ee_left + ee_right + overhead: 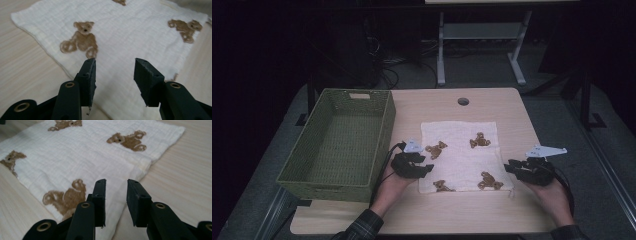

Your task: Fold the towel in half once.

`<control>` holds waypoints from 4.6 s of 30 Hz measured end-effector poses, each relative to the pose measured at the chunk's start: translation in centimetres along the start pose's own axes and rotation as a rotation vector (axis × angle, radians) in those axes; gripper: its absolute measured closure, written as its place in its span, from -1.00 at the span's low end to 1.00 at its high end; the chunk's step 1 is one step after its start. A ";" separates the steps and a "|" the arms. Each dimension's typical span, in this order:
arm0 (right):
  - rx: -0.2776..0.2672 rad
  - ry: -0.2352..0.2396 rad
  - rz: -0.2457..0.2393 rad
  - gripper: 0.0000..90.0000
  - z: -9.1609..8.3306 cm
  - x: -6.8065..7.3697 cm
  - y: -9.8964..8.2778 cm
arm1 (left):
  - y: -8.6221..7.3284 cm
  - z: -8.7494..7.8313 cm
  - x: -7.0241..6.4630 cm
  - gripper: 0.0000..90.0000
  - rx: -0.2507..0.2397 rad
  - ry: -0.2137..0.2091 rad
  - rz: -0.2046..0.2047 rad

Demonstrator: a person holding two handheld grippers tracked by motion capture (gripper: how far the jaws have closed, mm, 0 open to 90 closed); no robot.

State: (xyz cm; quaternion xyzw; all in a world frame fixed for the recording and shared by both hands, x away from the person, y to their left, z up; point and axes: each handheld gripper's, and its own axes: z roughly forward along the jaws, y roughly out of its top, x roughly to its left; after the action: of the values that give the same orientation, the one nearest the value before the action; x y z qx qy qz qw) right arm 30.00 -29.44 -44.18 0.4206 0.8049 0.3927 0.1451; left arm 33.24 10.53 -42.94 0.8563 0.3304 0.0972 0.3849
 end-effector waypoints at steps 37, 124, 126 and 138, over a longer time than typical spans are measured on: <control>-0.046 -0.008 0.029 0.52 7.1 -7.3 10.6 | 6.7 8.1 10.8 0.31 -0.004 0.270 -0.068; -0.073 -0.010 -0.002 0.97 2.9 -4.4 5.3 | 3.2 0.7 4.6 0.95 -0.119 0.132 -0.074; -0.085 -0.006 -0.008 0.97 2.6 -3.9 5.0 | 2.7 0.7 4.3 0.95 -0.112 0.121 -0.077; -0.057 0.013 -0.016 0.97 1.0 -2.2 2.3 | 1.3 -0.5 2.4 0.95 -0.087 0.098 -0.034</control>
State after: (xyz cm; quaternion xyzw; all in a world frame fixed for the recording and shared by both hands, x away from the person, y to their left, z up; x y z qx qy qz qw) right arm 33.22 -29.92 -43.32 0.4072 0.7977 0.4169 0.1550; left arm 35.55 11.72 -41.87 0.8272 0.3587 0.1469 0.4068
